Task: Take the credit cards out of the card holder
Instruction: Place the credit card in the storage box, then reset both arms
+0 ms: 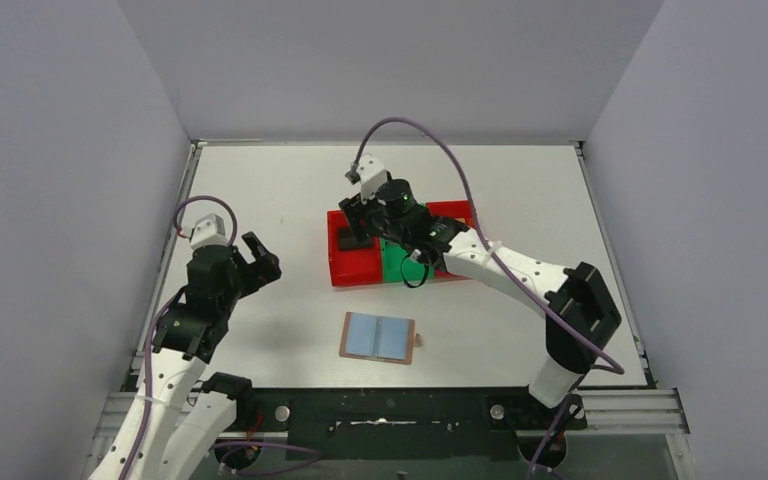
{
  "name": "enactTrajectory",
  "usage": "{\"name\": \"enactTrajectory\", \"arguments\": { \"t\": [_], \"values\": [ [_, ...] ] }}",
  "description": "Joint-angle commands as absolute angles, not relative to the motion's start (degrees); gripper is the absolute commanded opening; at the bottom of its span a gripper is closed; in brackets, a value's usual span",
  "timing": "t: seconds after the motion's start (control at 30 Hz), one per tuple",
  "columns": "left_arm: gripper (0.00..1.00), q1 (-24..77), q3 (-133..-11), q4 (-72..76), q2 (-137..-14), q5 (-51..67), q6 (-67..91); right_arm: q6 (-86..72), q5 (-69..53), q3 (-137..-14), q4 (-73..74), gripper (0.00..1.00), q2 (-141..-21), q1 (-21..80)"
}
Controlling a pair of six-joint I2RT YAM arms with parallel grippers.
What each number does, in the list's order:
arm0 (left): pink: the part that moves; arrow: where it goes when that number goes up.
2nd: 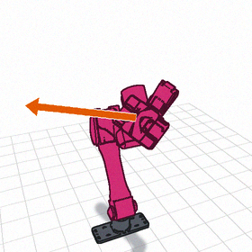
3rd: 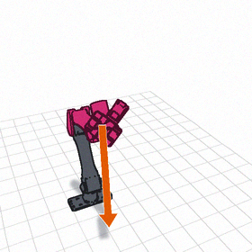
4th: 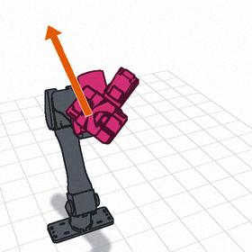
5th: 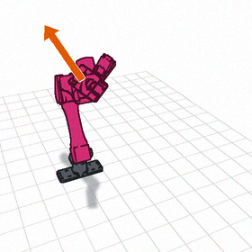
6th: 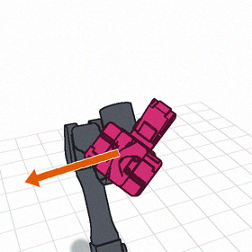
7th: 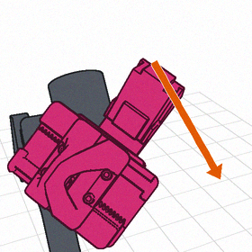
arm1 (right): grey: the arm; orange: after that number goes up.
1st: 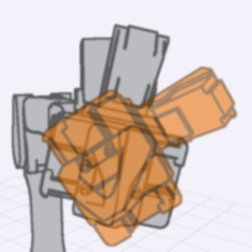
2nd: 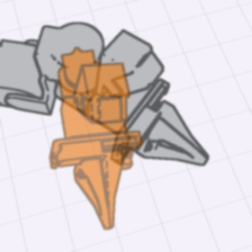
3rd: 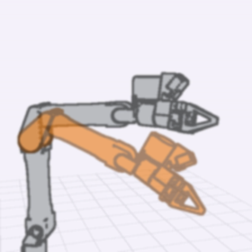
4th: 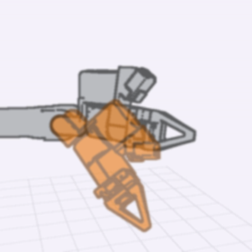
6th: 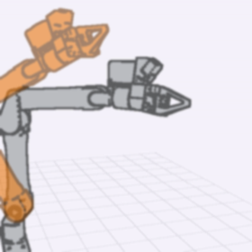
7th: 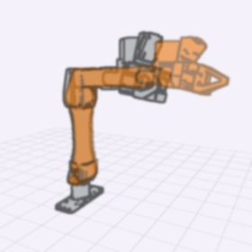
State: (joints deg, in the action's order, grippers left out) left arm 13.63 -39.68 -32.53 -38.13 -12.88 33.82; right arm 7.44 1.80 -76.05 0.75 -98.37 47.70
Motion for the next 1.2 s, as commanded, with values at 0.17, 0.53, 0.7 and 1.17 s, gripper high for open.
{"name": "enactTrajectory", "arguments": {
  "t": [0.17, 0.53, 0.7, 1.17],
  "values": [
    [0.89, 12.90, -40.10, -31.79, -38.03, -13.88, 34.18, -50.88, 18.04, -62.67, 16.83, 0.68, -90.92, 59.24],
    [0.89, 12.83, -39.91, -31.79, -38.19, -13.69, 34.37, -64.49, 26.34, -67.04, 27.52, 0.75, -98.22, 71.58],
    [0.89, 12.83, -39.97, -31.76, -38.07, -13.78, 34.42, -65.28, 24.95, -70.17, 30.08, 0.75, -103.07, 71.98],
    [0.89, 12.70, -39.70, -31.56, -37.53, -13.75, 34.45, -69.20, 25.76, -77.17, 42.51, 0.65, -114.51, 73.01]
  ]
}}
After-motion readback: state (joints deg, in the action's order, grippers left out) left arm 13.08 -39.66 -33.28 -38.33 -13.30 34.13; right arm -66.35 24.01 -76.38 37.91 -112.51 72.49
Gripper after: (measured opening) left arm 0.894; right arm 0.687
